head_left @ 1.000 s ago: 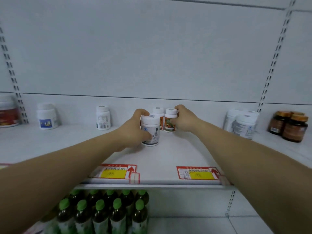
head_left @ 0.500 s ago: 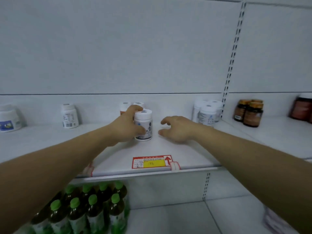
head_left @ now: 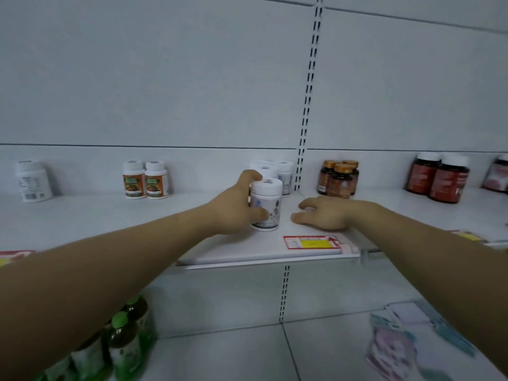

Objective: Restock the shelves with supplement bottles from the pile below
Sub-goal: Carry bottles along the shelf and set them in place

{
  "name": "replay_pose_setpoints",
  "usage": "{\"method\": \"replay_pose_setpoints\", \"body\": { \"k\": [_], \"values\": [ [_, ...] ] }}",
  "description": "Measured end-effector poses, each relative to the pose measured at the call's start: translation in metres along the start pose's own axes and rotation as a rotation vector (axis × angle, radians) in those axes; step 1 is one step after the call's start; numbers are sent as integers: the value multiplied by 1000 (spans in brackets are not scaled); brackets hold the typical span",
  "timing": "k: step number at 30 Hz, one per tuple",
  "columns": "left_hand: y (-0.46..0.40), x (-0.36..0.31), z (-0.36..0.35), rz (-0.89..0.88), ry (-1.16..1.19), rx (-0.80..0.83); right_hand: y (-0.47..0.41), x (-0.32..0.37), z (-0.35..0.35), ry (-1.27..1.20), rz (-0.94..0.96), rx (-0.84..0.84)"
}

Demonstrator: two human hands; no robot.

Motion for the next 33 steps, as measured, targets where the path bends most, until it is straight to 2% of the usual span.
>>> {"method": "replay_pose_setpoints", "body": {
  "k": [5, 13, 25, 29, 33],
  "values": [
    [-23, -45, -20, -172, -303, -189, -10, -33, -15, 28, 55, 11],
    [-66, -39, -34, -62, -625, -325, -21, -40, -19, -7, 104, -47],
    [-87, -38, -36, 13, -673, -326, -19, -39, -12, -47, 115, -100],
    [-73, -39, -24, 37, -625, -301, -2, -37, 12, -214, 157, -230],
    [-34, -39, 2, 34, -532, -278, 14, -10, 60, -159, 225, -360]
  ]
}}
Point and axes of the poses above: each hand's wrist, its own y-axis away from the middle knuckle, its own z-axis out of the back of the hand, x = y × z, the point moved 10 cm from there along -y, towards the middle knuckle, and after that the axes turned 2 degrees about -x, right-handed, at the moved point
